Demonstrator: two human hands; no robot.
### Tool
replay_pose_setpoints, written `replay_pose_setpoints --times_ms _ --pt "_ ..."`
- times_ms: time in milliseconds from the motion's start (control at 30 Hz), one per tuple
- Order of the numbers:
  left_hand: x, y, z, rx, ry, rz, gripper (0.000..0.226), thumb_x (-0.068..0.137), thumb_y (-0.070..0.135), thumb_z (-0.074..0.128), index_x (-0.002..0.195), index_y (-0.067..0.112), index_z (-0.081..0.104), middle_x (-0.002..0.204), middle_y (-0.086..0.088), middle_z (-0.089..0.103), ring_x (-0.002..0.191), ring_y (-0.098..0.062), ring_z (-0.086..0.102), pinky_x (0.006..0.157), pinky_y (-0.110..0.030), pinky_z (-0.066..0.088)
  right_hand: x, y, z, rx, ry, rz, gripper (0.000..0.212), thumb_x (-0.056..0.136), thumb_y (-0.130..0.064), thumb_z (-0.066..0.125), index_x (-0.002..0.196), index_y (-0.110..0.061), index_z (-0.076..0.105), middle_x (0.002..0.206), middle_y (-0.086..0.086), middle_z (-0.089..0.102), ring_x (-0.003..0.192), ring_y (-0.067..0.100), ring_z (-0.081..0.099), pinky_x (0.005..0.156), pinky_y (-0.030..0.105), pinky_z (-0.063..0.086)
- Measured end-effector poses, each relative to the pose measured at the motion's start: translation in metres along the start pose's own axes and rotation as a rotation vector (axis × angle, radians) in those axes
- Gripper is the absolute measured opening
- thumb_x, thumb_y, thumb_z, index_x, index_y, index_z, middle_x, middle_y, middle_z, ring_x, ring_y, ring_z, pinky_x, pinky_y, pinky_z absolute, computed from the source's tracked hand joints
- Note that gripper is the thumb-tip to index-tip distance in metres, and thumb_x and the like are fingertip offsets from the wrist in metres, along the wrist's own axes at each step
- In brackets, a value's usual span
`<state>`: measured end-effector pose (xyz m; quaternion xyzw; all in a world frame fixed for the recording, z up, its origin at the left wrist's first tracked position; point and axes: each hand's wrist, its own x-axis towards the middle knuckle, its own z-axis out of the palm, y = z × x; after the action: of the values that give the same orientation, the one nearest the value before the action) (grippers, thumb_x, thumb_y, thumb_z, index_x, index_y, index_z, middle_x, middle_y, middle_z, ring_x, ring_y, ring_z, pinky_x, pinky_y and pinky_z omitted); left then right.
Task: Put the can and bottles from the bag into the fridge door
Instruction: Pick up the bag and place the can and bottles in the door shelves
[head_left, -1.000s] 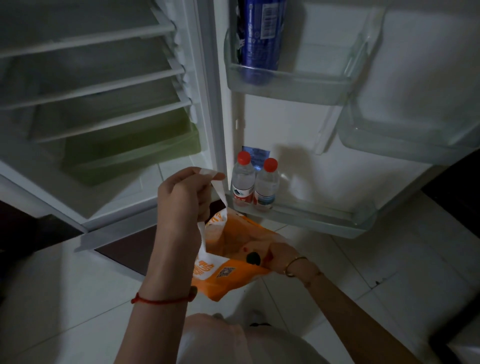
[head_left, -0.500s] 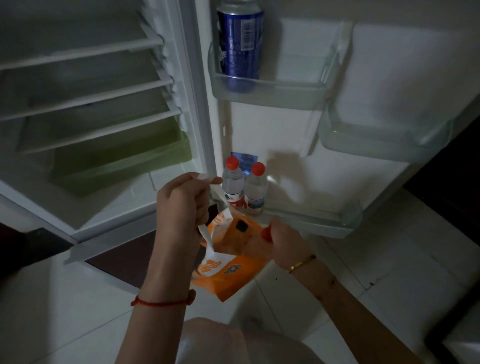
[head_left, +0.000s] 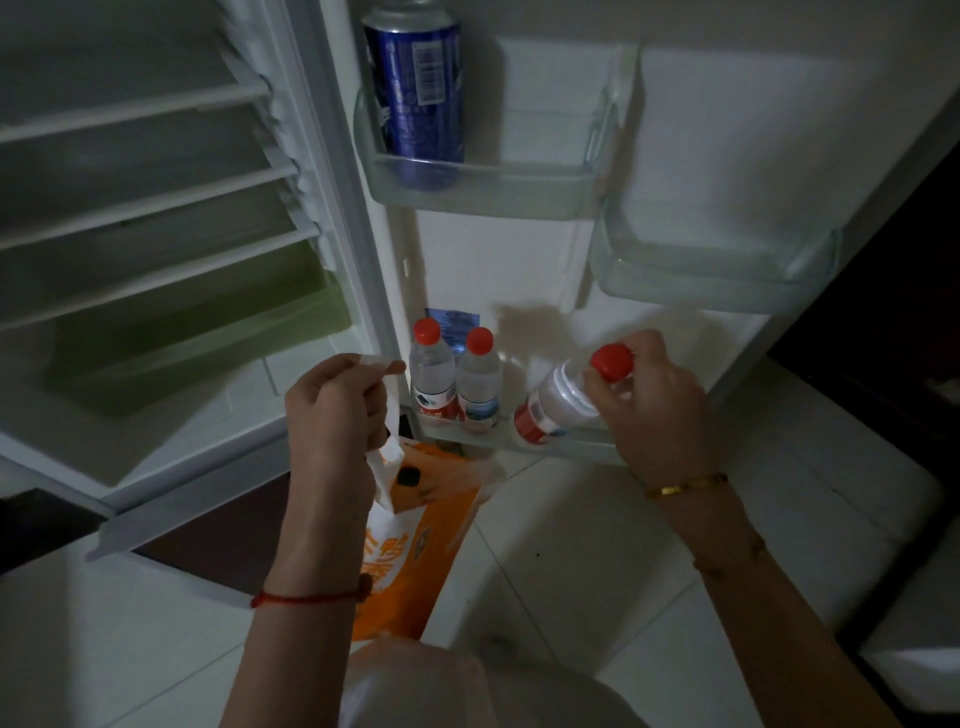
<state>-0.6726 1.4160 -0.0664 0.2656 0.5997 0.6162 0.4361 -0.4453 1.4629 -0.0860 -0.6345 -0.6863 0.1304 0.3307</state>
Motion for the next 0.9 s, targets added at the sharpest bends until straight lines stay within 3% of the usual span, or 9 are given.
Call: replay_pose_setpoints --times_ms 167,333,700,900 --pt "0.001 -0.001 -0.007 -0.005 0.018 -0.008 0.021 0.087 -0.001 0.048 0.081 0.001 0.068 0.042 0.008 0.028 0.035 -0.005 0.021 0.035 -0.017 0.019 0.022 0.008 0.008 0.008 0.046 0.003 0.032 0.09 -0.029 0.06 0.109 -0.005 0.05 0.092 0.014 0.066 0.087 0.034 0.062 0.075 0.031 0.039" --pt "-0.002 0.001 -0.006 0.012 0.022 0.004 0.021 0.088 0.0 0.048 0.083 0.0 0.069 0.041 0.009 0.03 0.036 -0.005 0.023 0.035 -0.018 0.02 0.043 0.019 0.034 -0.04 -0.064 0.007 0.032 0.093 -0.029 0.054 0.111 -0.003 0.046 0.093 0.02 0.064 0.088 0.039 0.062 0.079 0.041 0.047" --pt "-0.004 0.002 0.014 0.017 -0.013 -0.012 0.021 0.089 -0.002 0.046 0.092 -0.01 0.066 0.041 0.008 0.028 0.036 -0.006 0.021 0.036 -0.017 0.019 0.075 0.031 0.072 -0.155 -0.327 0.017 0.051 0.093 -0.033 0.056 0.131 -0.002 0.041 0.113 0.02 0.063 0.104 0.038 0.06 0.083 0.038 0.045" --pt "-0.006 0.002 0.022 -0.001 -0.011 -0.029 0.023 0.089 -0.003 0.047 0.1 -0.017 0.062 0.045 0.004 0.028 0.037 -0.007 0.021 0.035 -0.017 0.019 0.083 0.032 0.08 -0.146 -0.39 -0.002 0.047 0.091 -0.036 0.059 0.126 -0.006 0.046 0.116 0.019 0.062 0.106 0.037 0.059 0.086 0.04 0.047"
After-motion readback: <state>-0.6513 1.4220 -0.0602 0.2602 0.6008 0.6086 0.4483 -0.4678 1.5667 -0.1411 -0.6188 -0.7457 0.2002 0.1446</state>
